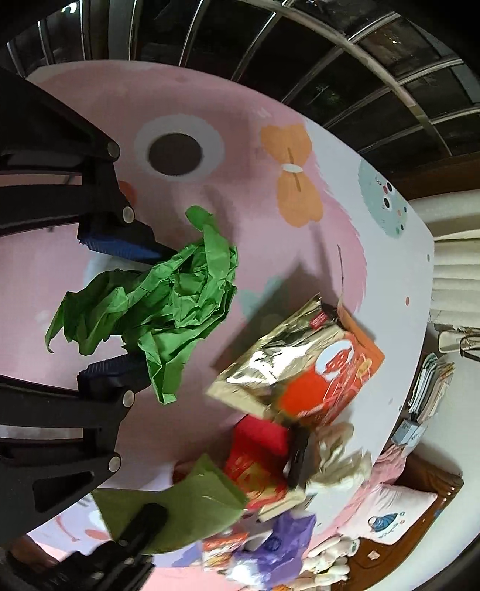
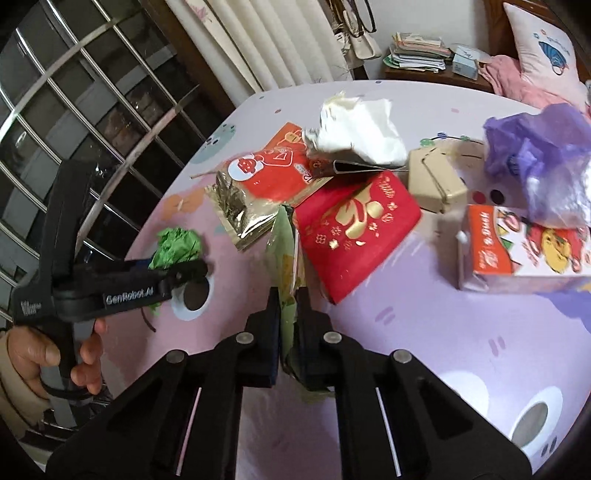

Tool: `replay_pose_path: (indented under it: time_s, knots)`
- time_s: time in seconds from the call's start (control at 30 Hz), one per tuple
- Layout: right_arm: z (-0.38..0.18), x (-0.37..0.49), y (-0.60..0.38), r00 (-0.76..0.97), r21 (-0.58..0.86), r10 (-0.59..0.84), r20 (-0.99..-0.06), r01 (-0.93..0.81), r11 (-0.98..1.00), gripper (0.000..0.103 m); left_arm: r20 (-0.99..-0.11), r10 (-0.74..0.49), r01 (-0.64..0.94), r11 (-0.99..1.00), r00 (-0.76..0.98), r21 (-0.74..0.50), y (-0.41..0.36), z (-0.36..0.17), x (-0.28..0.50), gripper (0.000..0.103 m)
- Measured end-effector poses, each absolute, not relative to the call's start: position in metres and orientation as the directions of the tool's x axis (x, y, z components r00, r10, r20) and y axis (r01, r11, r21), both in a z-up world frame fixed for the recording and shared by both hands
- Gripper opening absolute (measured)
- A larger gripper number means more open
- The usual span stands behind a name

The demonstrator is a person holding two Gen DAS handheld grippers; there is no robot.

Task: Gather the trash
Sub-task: 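Grasp the green crumpled paper with the left tool while the right tool grasps the green packet, then carry the green paper and green packet toward the bin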

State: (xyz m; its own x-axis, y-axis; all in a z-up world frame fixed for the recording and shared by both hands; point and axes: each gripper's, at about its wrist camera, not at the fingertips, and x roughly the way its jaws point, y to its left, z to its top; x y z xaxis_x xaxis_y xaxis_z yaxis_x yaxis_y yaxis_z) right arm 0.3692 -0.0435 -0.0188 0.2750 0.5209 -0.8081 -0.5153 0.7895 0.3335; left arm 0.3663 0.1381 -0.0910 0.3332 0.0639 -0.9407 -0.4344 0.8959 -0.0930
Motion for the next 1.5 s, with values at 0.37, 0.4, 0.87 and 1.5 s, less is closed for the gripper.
replay_pose_path:
  time_s: [0.37, 0.4, 0.87, 1.5]
  knots:
    - [0.035, 0.296, -0.071, 0.35, 0.329, 0.515, -0.782, -0.471, 0.819, 0.005, -0.902, 0.017, -0.318, 0.939, 0.432, -0.134, 0.095, -0.027, 0.287, 0.045]
    - [0.041, 0.283, -0.073, 0.365, 0.324, 0.508, -0.78, -0.46, 0.827, 0.005, -0.897, 0.013, -0.3, 0.944, 0.443, -0.135, 0.092, -0.02, 0.276, 0.045]
    - [0.062, 0.072, -0.059, 0.515, 0.314, 0.377, -0.77, -0.209, 0.926, 0.005, -0.84, -0.111, 0.029, 0.993, 0.532, -0.113, 0.097, 0.023, 0.096, 0.045]
    - [-0.07, -0.082, -0.072, 0.357, 0.28, 0.252, -0.9, 0.028, 0.96, 0.005, -0.912, -0.224, 0.305, 0.945, 0.343, -0.118, 0.047, -0.091, -0.047, 0.045]
